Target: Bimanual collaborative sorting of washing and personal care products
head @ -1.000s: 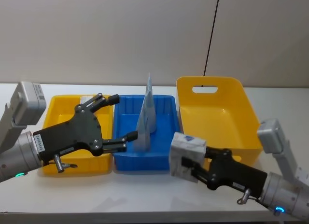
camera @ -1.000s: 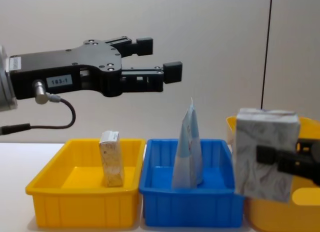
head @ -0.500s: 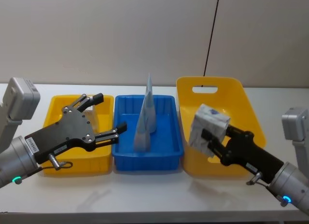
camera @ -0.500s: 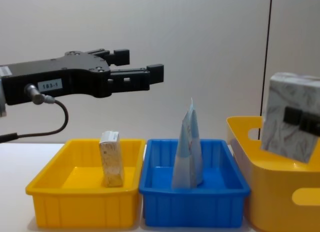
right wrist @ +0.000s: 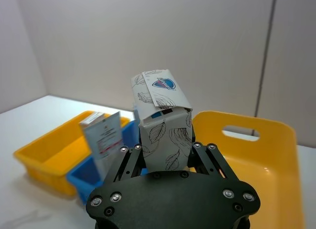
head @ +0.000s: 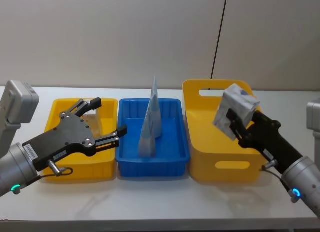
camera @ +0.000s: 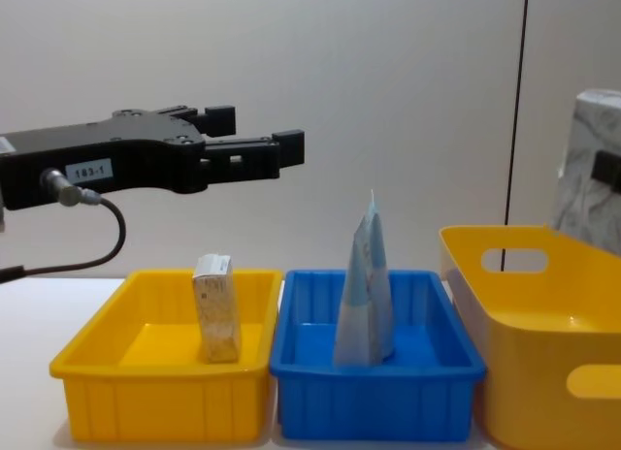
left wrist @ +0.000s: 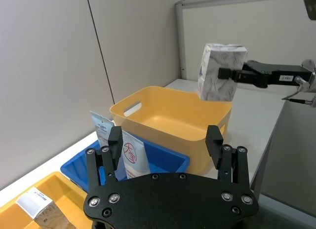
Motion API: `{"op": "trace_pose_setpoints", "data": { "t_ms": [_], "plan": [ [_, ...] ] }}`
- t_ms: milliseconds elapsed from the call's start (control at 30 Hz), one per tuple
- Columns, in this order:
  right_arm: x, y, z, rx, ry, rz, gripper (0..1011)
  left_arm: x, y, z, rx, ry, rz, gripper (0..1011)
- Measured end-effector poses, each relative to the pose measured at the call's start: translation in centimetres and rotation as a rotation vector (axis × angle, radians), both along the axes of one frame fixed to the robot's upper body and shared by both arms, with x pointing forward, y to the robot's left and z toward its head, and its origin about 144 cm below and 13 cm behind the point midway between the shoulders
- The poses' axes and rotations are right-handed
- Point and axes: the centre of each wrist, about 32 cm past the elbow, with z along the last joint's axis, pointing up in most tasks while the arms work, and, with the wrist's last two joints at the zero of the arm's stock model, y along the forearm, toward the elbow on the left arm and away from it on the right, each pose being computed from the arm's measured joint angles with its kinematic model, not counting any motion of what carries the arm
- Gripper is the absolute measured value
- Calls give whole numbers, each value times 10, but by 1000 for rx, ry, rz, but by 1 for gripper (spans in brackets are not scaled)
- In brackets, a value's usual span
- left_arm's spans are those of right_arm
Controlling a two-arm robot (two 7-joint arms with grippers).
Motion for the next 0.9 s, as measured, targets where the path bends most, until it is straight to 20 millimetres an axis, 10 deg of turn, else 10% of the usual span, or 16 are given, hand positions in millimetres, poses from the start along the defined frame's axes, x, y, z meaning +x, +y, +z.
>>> {"op": "trace_pose_setpoints", "data": {
  "t_ms": [900],
  "plan": [
    [26, 49, 1, 19, 29, -403, 350, -2, 0, -1, -3, 15, 22, 1001]
  ]
}}
